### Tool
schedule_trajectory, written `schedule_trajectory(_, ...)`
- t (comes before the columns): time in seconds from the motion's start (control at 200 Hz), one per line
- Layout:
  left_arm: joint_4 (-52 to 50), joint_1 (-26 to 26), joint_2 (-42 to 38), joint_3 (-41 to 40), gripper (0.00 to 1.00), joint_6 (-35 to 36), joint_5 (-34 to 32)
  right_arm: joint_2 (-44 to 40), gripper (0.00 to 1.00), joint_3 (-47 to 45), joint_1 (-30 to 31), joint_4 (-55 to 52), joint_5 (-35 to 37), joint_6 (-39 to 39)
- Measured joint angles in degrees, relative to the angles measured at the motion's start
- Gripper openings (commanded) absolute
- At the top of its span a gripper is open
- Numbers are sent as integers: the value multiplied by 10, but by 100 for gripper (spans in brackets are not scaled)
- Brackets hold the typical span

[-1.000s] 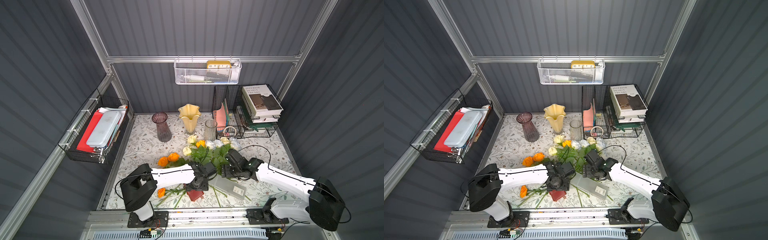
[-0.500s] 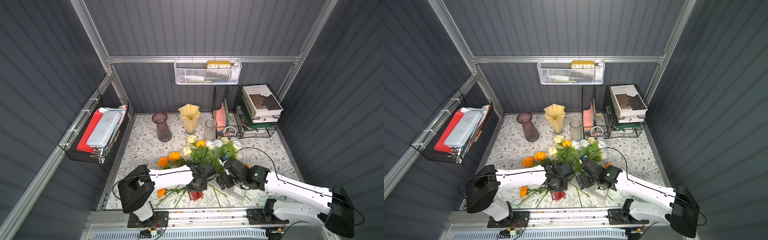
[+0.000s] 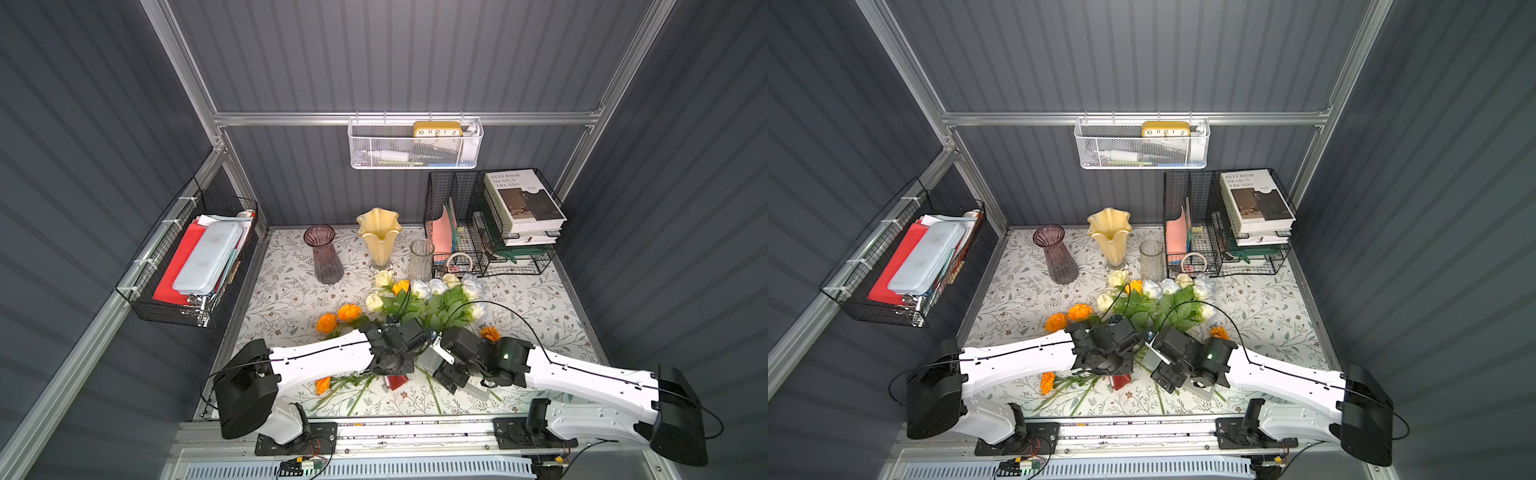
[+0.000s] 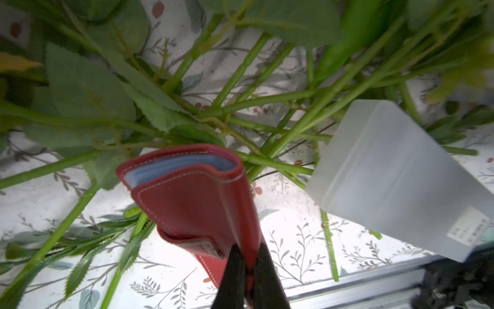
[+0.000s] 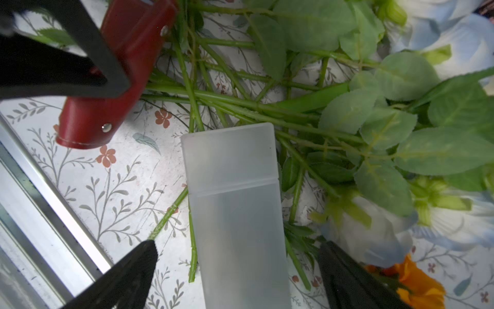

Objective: Arrange the flowers in different vases according to their colors
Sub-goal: Pick up the distractor from the center of the board.

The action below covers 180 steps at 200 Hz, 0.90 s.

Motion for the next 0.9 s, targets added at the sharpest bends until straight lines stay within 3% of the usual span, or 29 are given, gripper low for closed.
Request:
schedule_trajectory(0.495, -8, 0, -55, 33, 0, 7, -20, 158, 98, 22, -42, 17, -28, -90)
schedule_trajectory(0.75, -37, 0, -93, 86, 0, 7, -47, 150, 74, 23, -63, 37, -52, -101)
schedule_trajectory(0.901, -81, 0, -92, 165, 0, 8, -85, 120, 64, 21, -61, 44, -37, -106)
